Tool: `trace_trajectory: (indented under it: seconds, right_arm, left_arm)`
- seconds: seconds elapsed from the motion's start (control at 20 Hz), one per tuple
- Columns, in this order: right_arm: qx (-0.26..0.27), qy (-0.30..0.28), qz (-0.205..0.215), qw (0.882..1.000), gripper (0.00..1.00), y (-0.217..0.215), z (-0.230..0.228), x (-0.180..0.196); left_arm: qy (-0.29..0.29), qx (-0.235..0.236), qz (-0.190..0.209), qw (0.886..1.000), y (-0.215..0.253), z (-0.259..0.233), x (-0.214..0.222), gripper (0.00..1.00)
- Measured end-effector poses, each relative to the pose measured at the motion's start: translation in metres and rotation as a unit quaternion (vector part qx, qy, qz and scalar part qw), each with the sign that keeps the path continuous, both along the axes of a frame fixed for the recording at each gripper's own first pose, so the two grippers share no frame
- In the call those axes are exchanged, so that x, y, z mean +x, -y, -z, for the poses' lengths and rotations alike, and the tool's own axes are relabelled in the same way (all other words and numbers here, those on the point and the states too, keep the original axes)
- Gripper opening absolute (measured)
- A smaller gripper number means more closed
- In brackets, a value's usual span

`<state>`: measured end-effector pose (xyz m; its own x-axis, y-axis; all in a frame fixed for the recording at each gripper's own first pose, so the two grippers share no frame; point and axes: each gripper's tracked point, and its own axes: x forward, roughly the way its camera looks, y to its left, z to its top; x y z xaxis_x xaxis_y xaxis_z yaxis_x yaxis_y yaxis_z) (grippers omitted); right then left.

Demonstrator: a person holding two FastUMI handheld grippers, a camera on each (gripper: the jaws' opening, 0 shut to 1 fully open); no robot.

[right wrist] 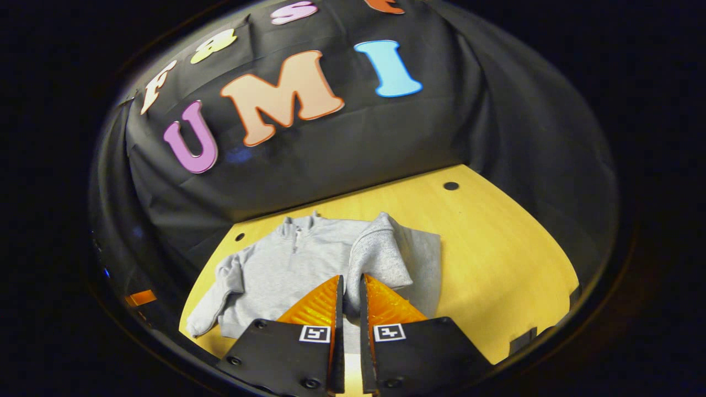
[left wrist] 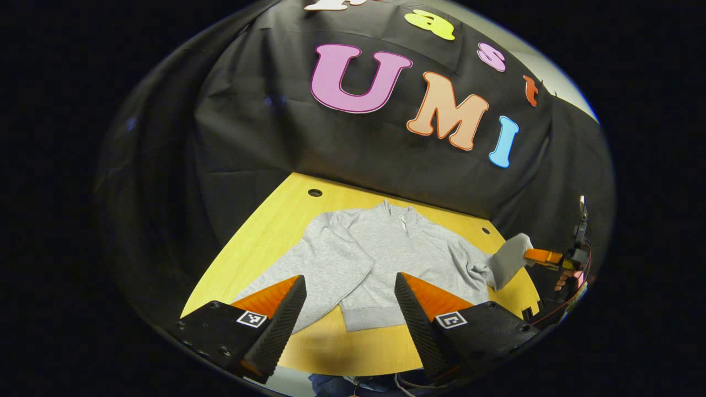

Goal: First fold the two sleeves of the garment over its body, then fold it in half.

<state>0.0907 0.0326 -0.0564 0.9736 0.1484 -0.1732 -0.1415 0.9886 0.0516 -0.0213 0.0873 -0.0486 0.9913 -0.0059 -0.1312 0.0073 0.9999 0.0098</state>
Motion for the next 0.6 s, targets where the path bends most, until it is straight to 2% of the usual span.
trace_trajectory:
  seconds: [0.25,0.55,0.6]
  right_arm:
    - [-0.022,0.006,-0.069,0.997,0.14,-0.101,-0.003,0.017]
    - [-0.033,0.003,-0.151,0.988,0.14,-0.215,0.006,0.037]
    - [-0.037,-0.004,-0.167,0.985,0.08,-0.229,0.012,0.038]
  left_arm:
    - [-0.001,-0.01,-0.011,1.0,-0.031,0.004,-0.01,0.94]
    - [-0.002,-0.028,-0.04,0.999,-0.069,0.007,-0.017,0.94]
    - [-0.002,-0.031,-0.044,0.999,-0.075,0.008,-0.018,0.94]
